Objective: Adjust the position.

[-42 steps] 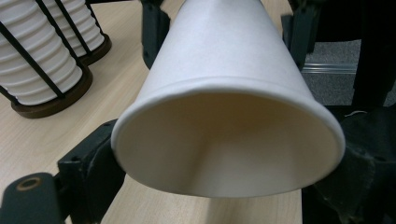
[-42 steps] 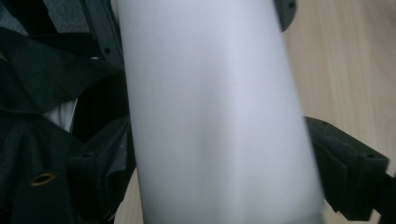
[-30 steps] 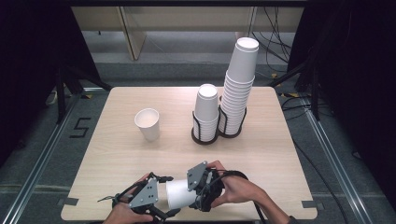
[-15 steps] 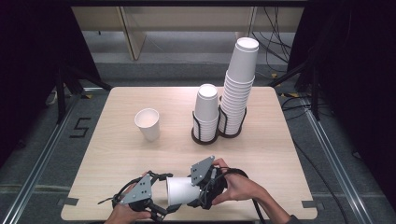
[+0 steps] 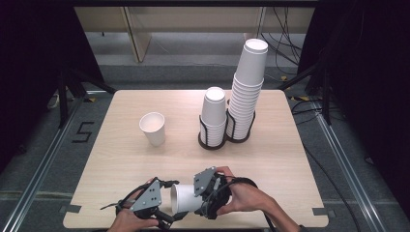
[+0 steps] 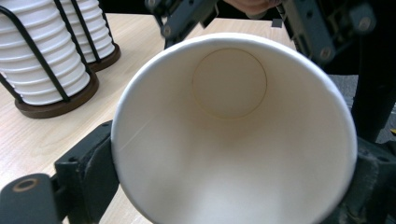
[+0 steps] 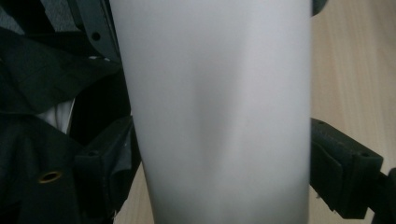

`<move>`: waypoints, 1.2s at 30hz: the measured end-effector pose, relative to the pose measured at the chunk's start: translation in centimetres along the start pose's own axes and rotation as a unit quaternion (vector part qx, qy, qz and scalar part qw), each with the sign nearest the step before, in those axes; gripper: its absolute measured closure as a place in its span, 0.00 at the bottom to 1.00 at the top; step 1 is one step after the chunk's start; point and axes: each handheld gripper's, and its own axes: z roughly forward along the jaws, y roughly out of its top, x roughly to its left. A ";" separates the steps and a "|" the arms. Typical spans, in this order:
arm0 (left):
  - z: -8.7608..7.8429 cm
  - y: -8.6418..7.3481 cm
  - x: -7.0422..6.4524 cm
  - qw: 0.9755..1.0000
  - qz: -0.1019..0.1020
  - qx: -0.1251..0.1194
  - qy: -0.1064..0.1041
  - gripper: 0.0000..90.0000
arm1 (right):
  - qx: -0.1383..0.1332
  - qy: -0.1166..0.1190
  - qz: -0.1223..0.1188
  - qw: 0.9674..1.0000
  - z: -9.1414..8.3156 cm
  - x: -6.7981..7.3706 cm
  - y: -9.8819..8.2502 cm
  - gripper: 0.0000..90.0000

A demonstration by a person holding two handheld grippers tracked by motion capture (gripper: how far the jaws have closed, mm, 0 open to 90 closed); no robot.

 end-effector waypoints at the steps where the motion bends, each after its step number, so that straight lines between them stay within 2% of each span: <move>1: 0.1 0.0 -0.1 1.000 -0.003 0.001 -0.003 0.10 | 0.004 0.000 -0.004 1.000 0.2 0.1 0.0 0.23; 3: 0.1 0.0 -0.2 1.000 -0.005 -0.005 0.000 0.09 | 0.011 0.001 -0.010 1.000 0.5 0.1 0.1 0.24; 4: 0.1 -0.1 -0.1 1.000 -0.001 -0.017 0.002 0.07 | 0.013 0.001 0.018 1.000 0.6 0.5 0.0 0.23; 5: 0.0 -0.1 -0.1 0.999 -0.009 -0.033 0.004 0.07 | 0.000 -0.002 -0.019 1.000 0.7 0.0 0.0 0.23; 7: 0.0 -0.3 0.2 0.998 -0.029 -0.058 0.009 0.05 | -0.018 0.008 -0.008 1.000 0.7 -0.4 -0.4 0.23; 8: -0.1 -0.4 0.3 0.997 -0.041 -0.066 0.018 0.04 | -0.029 0.008 -0.005 1.000 0.6 -0.7 -0.6 0.23; 9: -0.2 -0.6 0.5 0.996 -0.053 -0.075 0.020 0.03 | -0.044 0.015 0.007 0.999 0.4 -0.7 -0.7 0.23; 10: -0.1 -0.8 0.7 0.993 -0.071 -0.094 0.016 0.03 | -0.061 0.012 0.012 0.998 0.3 -0.9 -0.8 0.24; 13: -0.2 -1.0 1.0 0.988 -0.105 -0.116 0.013 0.00 | -0.092 0.032 0.037 0.995 0.1 -1.1 -1.2 0.24; 14: -0.3 -1.1 1.1 0.987 -0.114 -0.115 0.012 0.00 | -0.098 0.031 0.038 0.994 0.1 -1.2 -1.2 0.24; 16: -0.3 -1.2 1.2 0.986 -0.119 -0.115 0.013 0.00 | -0.098 0.027 0.039 0.994 -0.1 -1.3 -1.2 0.24; 17: -0.4 -1.2 1.2 0.986 -0.113 -0.119 0.012 0.00 | -0.100 0.026 0.041 0.994 -0.3 -1.3 -1.3 0.24; 18: -0.3 -1.3 1.2 0.985 -0.113 -0.131 0.008 0.00 | -0.106 0.026 0.042 0.993 -0.4 -1.4 -1.3 0.24; 20: -0.2 -1.2 1.2 0.984 -0.118 -0.133 0.009 0.01 | -0.120 0.027 0.048 0.991 -0.5 -1.5 -1.3 0.24; 21: -0.2 -1.2 1.1 0.985 -0.119 -0.125 0.013 0.00 | -0.126 0.030 0.049 0.990 -0.5 -1.5 -1.3 0.24; 23: 0.1 -1.2 1.0 0.984 -0.117 -0.132 0.013 0.01 | -0.131 0.025 0.035 0.990 -0.5 -1.6 -1.2 0.24; 24: 0.0 -1.2 0.9 0.985 -0.114 -0.127 0.019 0.01 | -0.127 0.033 0.050 0.990 -0.4 -1.4 -1.2 0.24; 25: 0.0 -1.1 0.9 0.985 -0.111 -0.129 0.020 0.02 | -0.125 0.031 0.049 0.990 -0.3 -1.4 -1.1 0.24; 26: 0.0 -1.1 0.8 0.984 -0.112 -0.136 0.019 0.02 | -0.126 0.031 0.051 0.990 -0.3 -1.3 -1.1 0.24; 27: -0.2 -1.1 0.8 0.984 -0.111 -0.135 0.020 0.03 | -0.128 0.033 0.053 0.990 -0.2 -1.3 -1.1 0.24; 28: -0.3 -1.0 0.8 0.983 -0.116 -0.143 0.014 0.04 | -0.127 0.034 0.053 0.990 -0.1 -1.3 -1.1 0.23; 30: -0.4 -0.9 1.0 0.981 -0.116 -0.152 0.001 0.07 | -0.122 0.030 0.048 0.991 0.3 -1.2 -1.1 0.23; 31: -0.6 -0.9 0.9 0.984 -0.109 -0.138 0.007 0.08 | -0.124 0.033 0.049 0.991 0.5 -1.2 -1.1 0.23; 32: -0.4 -0.9 0.9 0.984 -0.106 -0.143 0.004 0.08 | -0.121 0.033 0.053 0.991 0.6 -1.1 -1.1 0.23; 33: -0.5 -0.9 0.9 0.987 -0.099 -0.130 0.008 0.09 | -0.117 0.031 0.053 0.991 0.8 -1.0 -1.1 0.23; 35: -0.3 -0.7 0.7 0.988 -0.089 -0.129 0.009 0.10 | -0.105 0.028 0.057 0.992 0.9 -1.0 -1.1 0.22; 36: -0.5 -0.5 0.6 0.990 -0.081 -0.118 0.015 0.10 | -0.101 0.022 0.059 0.993 0.9 -0.9 -1.1 0.20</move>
